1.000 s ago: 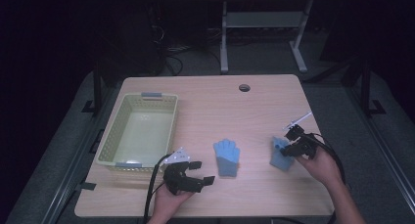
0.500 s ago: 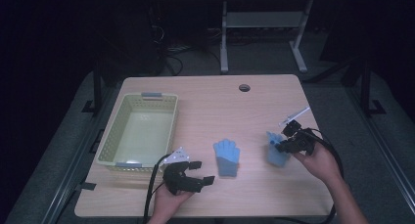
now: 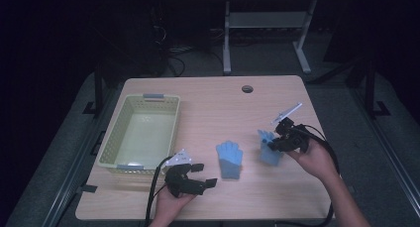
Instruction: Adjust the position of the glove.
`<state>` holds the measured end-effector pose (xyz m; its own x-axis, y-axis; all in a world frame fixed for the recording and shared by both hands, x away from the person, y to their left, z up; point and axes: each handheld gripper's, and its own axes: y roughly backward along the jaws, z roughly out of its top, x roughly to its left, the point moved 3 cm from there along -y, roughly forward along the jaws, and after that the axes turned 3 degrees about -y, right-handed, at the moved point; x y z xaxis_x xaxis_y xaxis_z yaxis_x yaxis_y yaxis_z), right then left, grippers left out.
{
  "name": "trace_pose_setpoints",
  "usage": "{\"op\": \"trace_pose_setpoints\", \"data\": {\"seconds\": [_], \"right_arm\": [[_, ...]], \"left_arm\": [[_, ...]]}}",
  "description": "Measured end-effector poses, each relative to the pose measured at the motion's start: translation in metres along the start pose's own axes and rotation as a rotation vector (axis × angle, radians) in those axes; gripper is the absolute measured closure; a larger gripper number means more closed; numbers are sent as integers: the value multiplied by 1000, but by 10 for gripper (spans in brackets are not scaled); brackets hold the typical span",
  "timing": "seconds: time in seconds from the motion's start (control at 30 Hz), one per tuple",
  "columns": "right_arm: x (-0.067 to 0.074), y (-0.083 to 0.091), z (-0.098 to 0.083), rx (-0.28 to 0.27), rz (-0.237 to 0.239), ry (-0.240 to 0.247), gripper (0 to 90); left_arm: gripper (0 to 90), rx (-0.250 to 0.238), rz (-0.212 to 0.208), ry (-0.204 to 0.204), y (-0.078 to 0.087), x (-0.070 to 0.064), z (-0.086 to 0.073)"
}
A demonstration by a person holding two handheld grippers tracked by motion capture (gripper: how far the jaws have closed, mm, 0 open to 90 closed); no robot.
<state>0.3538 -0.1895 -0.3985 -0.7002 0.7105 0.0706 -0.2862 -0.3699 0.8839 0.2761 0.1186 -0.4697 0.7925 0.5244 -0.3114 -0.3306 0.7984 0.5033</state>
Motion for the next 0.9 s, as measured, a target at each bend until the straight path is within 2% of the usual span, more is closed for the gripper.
{"op": "trace_pose_setpoints", "data": {"seconds": [0.13,0.2,0.53,0.67,0.9], "right_arm": [[7,-2,7,2,12,26,789],[11,-3,11,3,20,40,789],[29,-13,28,2,60,97,789],[35,-17,33,-1,87,109,789],[45,-24,41,2,107,138,787]], "left_arm": [[191,-5,0,-5,0,-1,1],[191,-7,-3,9,0,-1,1],[192,-12,-2,2,2,-1,2],[192,-9,-1,3,2,0,1],[192,-11,-2,3,3,-2,2]]}}
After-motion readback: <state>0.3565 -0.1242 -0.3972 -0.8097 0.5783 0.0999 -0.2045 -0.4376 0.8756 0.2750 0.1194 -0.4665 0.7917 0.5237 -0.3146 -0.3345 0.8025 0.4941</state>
